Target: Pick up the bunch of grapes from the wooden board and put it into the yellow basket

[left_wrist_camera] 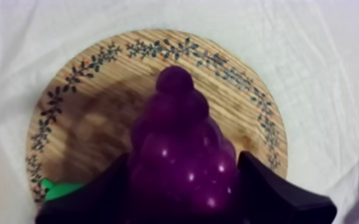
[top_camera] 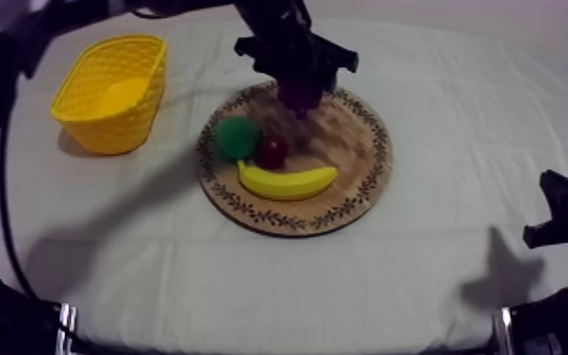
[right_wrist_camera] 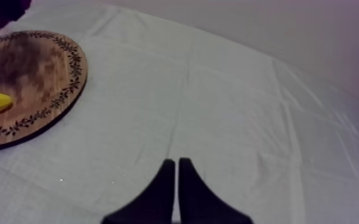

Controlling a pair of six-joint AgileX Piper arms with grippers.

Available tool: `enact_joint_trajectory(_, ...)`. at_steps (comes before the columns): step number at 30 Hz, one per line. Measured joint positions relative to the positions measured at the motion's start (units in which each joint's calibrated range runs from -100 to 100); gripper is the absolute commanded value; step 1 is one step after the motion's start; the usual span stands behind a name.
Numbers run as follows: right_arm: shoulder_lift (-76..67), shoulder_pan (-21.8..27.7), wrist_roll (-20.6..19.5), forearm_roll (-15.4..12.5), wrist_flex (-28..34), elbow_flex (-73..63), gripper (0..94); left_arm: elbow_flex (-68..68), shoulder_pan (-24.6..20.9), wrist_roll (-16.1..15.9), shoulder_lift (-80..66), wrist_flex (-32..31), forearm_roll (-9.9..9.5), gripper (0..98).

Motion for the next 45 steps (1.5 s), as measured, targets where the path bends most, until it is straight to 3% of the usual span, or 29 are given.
enact_joint_trajectory(13,0.0,0.0,0.0,0.0,0.0,0.0,0.5,25.6,-2.6,-2.4,-22.9,-8.6,-1.28,47.1)
enact_joint_trajectory(23,0.0,0.0,0.0,0.0,0.0,0.0,0.5,43.8,-7.0,-4.4,-39.6,-9.9,-1.65,46.9)
enact_joint_trajectory(31,0.0,0.0,0.0,0.0,0.0,0.0,0.5,55.6,-13.7,-6.4,-52.2,-8.8,-1.54,46.0)
enact_joint_trajectory(37,0.0,0.0,0.0,0.0,0.0,0.0,0.5,57.7,-18.7,-6.8,-57.1,-7.7,-1.42,45.2)
enact_joint_trajectory(45,0.0,0.0,0.0,0.0,0.0,0.0,0.5,51.7,-23.7,-5.7,-51.5,-7.5,-1.68,45.6)
